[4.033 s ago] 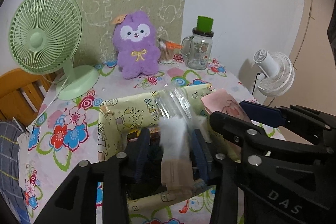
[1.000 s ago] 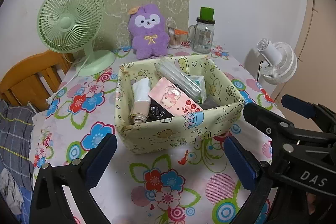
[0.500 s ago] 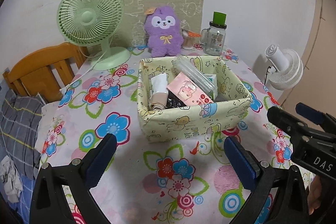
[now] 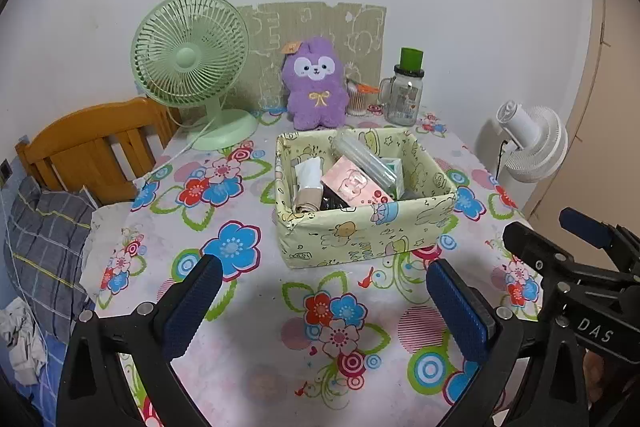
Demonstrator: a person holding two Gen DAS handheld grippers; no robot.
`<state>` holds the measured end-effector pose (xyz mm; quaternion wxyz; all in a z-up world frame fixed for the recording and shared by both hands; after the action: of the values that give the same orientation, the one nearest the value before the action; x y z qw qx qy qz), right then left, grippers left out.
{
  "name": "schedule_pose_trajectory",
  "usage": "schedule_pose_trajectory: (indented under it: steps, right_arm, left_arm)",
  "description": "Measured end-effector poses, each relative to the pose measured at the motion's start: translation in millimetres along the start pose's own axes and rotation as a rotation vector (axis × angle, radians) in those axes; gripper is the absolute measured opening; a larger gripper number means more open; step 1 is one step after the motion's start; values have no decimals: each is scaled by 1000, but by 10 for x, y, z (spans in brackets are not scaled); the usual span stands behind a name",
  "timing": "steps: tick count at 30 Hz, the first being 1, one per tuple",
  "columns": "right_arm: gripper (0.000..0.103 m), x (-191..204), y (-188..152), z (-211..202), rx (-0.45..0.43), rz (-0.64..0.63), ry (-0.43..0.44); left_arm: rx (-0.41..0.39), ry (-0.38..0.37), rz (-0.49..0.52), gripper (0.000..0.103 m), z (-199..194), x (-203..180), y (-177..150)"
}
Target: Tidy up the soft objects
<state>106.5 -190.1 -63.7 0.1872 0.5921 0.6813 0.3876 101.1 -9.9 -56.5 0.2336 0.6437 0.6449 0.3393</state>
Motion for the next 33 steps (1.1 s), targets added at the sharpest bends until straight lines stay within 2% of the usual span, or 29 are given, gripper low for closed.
schedule_pose_trajectory:
  steps: [8,15,25,33]
  right_arm:
    - [90,133,13,-234,-41,-23,-26]
    - [90,289,58,-526,-124,-68,-51]
    - [90,385,27,-758,-170,-99,-91]
    - [90,354,-11,-776,-164,-70,-65]
  left_arm:
    - [-55,16,-23,103,-272,65,21]
    - [-113,32,-33,103,-524,132,28]
    - [-134,34,-43,103,-664,142,-31]
    - [-139,34,-43,103,-700,141,-51]
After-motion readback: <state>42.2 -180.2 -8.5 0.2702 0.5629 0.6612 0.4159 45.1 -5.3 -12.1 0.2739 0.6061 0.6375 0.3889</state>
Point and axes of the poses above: each gripper's, at about its wrist camera, not at the fingertips, and z roughly the way its jaws point, x to its left, y to its top, the point moved 3 cm from there along z, roughly the way its jaws point, and after that the axes turned 13 degrees about y, right-handed, at the moved point
